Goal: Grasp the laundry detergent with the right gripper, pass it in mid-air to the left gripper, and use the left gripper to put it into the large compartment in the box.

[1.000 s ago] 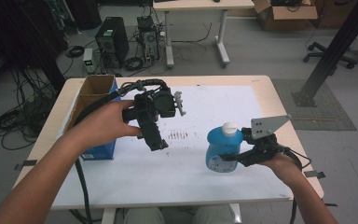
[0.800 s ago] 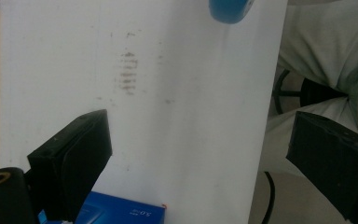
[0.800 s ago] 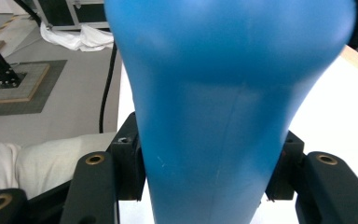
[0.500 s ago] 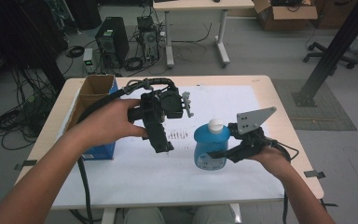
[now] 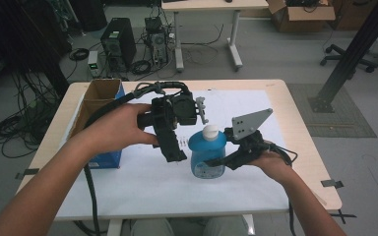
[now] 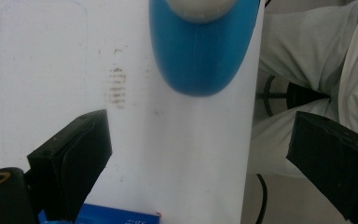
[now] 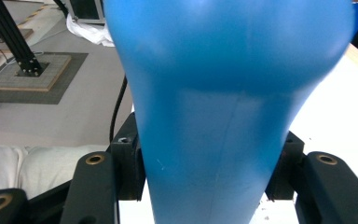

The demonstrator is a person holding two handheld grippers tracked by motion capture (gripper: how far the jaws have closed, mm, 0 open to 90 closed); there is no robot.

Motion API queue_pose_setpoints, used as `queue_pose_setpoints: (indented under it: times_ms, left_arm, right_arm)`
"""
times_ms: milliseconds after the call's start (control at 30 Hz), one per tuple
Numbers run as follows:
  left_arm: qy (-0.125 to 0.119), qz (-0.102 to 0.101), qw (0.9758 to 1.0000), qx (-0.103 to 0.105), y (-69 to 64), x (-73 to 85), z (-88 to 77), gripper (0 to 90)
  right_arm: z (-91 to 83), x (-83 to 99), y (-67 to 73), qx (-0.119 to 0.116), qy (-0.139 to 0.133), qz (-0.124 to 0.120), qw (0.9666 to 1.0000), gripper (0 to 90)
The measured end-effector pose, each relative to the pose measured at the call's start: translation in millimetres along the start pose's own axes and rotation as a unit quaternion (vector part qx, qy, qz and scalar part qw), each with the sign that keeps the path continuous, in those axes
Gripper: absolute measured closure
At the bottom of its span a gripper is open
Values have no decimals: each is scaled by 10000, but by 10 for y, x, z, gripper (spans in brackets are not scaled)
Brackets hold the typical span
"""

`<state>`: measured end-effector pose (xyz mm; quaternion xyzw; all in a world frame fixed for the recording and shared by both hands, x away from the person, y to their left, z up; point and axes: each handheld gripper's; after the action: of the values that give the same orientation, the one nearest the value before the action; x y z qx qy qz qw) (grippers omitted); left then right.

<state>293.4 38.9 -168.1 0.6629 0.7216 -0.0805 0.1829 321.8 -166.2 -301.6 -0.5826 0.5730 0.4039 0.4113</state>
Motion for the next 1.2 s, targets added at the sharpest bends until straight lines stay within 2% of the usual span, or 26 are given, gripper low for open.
queue_pose_setpoints:
  times_ms: [233,767,1200]
  left_arm:
    - [3,13,10000,46,-9,-26,23,66]
    - [-60,69,9999,91,-7,-98,86,67]
    - [-23,58,9999,120,6,-116,214,69]
  right_arm:
    - [123,-43,-13,-128,29,-36,9999,441]
    - [287,-119,-22,-263,48,-120,9996,441]
    - [340,-148,-21,-288,39,-120,9995,440]
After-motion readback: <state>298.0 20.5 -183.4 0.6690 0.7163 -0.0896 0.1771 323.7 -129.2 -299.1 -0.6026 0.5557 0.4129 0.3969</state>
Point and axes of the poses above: each handheld gripper's, and its own axes: z roughly forward along the jaws, x roughly out of its underside, y roughly to its left, and after that the axes turned 9 degrees about -y, right-handed
